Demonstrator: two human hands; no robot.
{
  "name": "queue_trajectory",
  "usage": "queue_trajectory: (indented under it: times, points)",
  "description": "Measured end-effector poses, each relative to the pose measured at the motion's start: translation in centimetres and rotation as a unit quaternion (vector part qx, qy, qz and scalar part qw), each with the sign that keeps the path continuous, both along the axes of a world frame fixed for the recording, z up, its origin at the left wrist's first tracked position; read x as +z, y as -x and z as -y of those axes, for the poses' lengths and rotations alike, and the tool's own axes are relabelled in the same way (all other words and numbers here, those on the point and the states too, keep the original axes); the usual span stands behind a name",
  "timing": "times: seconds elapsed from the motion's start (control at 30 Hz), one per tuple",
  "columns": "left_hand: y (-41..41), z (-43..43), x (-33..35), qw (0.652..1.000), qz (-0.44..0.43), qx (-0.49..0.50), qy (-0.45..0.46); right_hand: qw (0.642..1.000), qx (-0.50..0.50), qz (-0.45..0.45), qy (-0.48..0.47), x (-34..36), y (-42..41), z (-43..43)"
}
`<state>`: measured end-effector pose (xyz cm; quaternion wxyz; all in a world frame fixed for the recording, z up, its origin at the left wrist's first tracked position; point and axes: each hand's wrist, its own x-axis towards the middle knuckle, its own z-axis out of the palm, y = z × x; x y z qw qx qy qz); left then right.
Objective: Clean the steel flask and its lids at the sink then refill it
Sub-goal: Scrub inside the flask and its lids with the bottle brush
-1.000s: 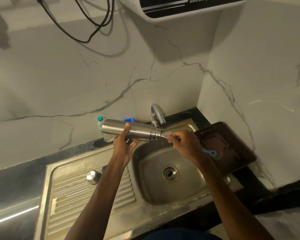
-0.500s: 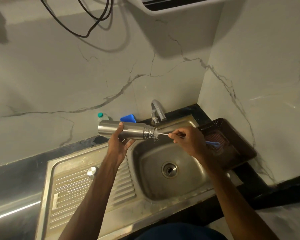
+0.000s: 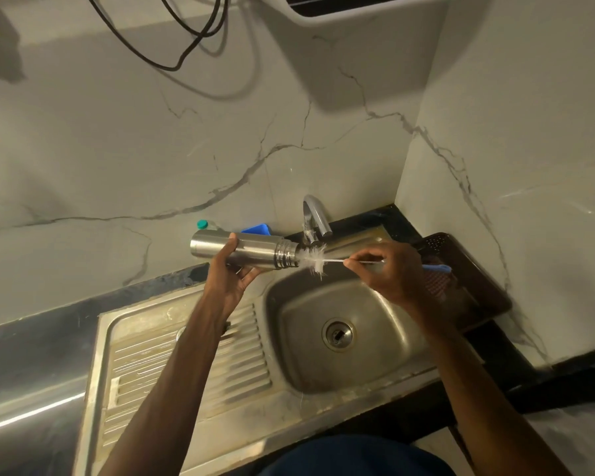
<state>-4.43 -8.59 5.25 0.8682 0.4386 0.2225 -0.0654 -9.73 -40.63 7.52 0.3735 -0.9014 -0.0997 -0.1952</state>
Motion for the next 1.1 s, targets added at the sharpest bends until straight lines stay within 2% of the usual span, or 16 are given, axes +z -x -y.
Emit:
queue_trajectory:
  times: [0.23, 0.43, 0.63, 0.83, 1.0, 1.1]
  points:
    - [0.1, 1.3, -0.1, 1.000, -0.022, -0.003, 0.002, 0.999, 0.003, 0.033, 0.031, 0.6, -0.2, -2.2]
    - [-0.2, -0.6, -0.2, 0.999, -0.011, 0.030, 0.036, 0.999, -0.008, 0.032, 0.023, 0.7, -0.1, 0.5]
    - [0.4, 0.9, -0.1, 0.999, -0.016, 0.019, 0.027, 0.999, 0.003, 0.035, 0.040, 0.7, 0.2, -1.5]
    - [0.1, -0.6, -0.5, 0.999, -0.011, 0.038, 0.033, 0.998, -0.019, 0.010, 0.052, 0.4, 0.3, 1.4]
    - [0.2, 0.7, -0.4, 1.000, -0.004, 0.025, 0.001, 0.996, 0.029, -0.001, 0.086, 0.5, 0.3, -0.5]
    - [0.0, 0.4, -0.1, 1.000, 0.006, 0.019, -0.019, 0.996, 0.051, -0.024, 0.067, 0.5, 0.5, 0.0]
